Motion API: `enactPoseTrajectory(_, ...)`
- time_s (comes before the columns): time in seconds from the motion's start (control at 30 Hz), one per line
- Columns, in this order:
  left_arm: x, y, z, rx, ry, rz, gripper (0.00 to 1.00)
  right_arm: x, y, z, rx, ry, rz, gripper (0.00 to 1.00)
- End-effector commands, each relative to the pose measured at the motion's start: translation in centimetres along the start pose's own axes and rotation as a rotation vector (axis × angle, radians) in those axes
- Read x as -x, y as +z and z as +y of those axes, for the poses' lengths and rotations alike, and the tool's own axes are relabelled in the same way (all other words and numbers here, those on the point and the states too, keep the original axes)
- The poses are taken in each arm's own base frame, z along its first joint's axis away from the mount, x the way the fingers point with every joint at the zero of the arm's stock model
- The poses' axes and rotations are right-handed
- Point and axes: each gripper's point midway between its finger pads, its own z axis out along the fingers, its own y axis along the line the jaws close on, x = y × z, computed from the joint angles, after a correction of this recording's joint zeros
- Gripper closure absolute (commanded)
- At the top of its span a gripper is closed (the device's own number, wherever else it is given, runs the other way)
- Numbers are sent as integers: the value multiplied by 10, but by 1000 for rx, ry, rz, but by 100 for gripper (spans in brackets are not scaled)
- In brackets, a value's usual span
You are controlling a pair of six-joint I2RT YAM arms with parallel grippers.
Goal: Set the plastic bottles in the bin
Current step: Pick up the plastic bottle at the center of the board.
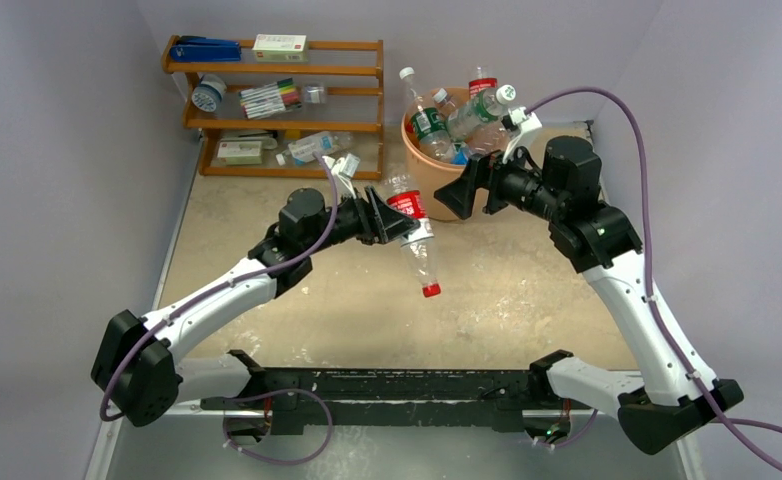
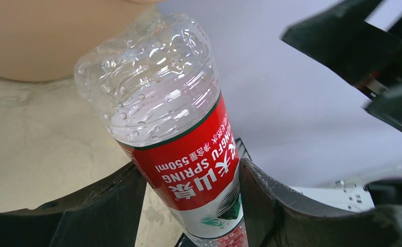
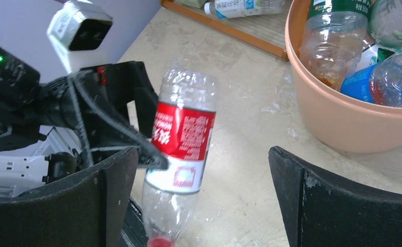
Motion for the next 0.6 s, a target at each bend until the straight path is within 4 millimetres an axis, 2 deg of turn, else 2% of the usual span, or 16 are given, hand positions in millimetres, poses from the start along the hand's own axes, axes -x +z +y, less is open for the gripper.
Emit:
enactPoseTrajectory(0.0, -1, -10, -45, -169, 144, -7, 39, 9, 5, 11, 59, 1, -43, 1)
enactPoseTrajectory(0.27, -31, -5, -70, -228, 229, 87, 39, 1, 17, 15, 120, 20, -21, 0)
enactPoseTrajectory(0.57, -41, 1, -83, -257, 253, 105, 39, -15, 25, 17, 163, 36, 19, 0)
